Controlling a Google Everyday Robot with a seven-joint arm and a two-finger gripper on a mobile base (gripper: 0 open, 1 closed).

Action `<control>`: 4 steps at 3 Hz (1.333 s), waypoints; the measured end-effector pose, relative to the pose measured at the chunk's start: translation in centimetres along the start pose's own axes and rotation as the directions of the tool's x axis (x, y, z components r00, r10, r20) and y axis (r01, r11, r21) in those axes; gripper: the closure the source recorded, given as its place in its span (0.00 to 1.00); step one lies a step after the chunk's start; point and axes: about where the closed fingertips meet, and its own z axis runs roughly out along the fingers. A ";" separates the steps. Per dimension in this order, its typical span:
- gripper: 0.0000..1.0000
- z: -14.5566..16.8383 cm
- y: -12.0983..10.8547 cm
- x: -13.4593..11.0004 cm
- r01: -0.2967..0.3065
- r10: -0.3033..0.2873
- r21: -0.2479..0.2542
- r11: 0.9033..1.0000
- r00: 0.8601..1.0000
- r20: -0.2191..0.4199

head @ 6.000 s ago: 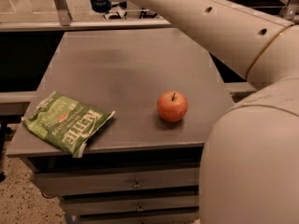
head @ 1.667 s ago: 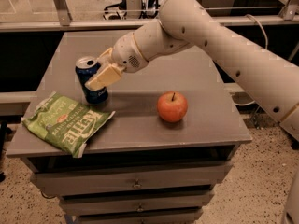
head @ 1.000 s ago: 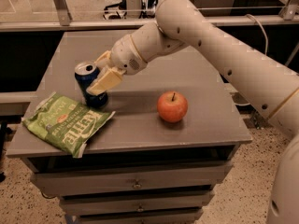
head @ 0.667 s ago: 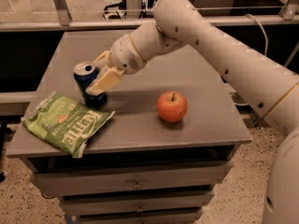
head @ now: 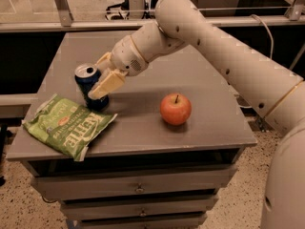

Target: Move pepsi can near green jalapeno chip bag

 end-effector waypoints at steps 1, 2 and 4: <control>0.00 -0.9 0.1 -0.2 -0.005 0.005 -0.004 1.000 1.000 0.002; 0.00 -4.5 -0.7 -1.8 0.009 -0.012 0.076 0.997 0.999 0.031; 0.00 -17.0 -2.6 -5.8 0.037 -0.039 0.409 0.912 0.999 -0.004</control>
Offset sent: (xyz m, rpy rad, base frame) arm 0.0264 -0.0627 0.0844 0.1081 -0.1030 -0.1471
